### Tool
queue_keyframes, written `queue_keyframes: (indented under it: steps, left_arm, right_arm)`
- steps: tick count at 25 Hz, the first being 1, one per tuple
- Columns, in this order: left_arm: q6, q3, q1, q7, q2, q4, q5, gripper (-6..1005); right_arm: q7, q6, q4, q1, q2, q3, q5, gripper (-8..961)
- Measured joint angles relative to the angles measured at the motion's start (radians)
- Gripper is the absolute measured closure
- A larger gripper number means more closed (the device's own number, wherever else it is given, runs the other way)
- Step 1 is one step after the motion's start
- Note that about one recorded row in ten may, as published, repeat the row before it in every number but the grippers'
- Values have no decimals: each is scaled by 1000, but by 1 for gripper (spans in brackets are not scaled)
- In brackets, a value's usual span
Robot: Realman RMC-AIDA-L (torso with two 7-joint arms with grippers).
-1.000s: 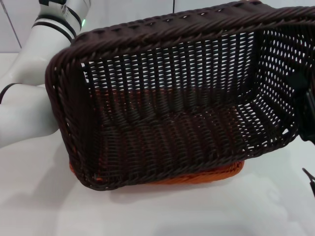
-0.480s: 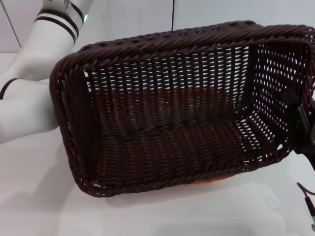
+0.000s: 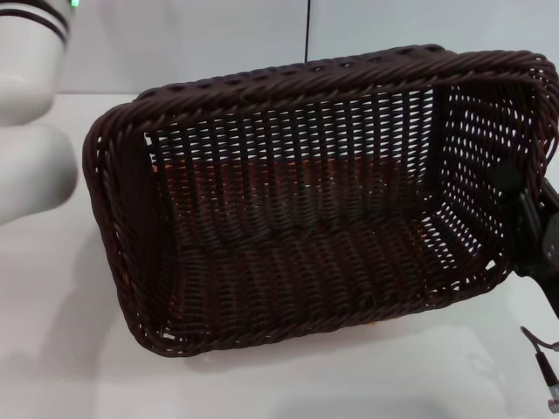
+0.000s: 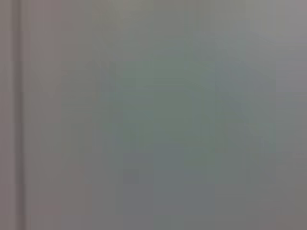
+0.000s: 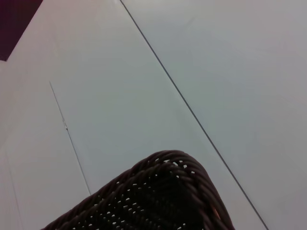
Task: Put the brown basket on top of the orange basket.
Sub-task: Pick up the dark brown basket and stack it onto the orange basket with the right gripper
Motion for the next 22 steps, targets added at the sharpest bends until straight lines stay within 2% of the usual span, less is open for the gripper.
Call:
queue_keyframes:
  steps: [6,17,22]
  left_arm:
    - [-17,-48,16,0,16,0,0,138]
    - [-27,-49,17,0,18,0,0,137]
    - [-37,-42,17,0,19,0,0,137]
  right_arm:
    - [0,13,0,5,0,1,0,727]
    - [34,45,3,15,-6,8,-15,721]
    - [50,56,0,22,-9,1,-16,499]
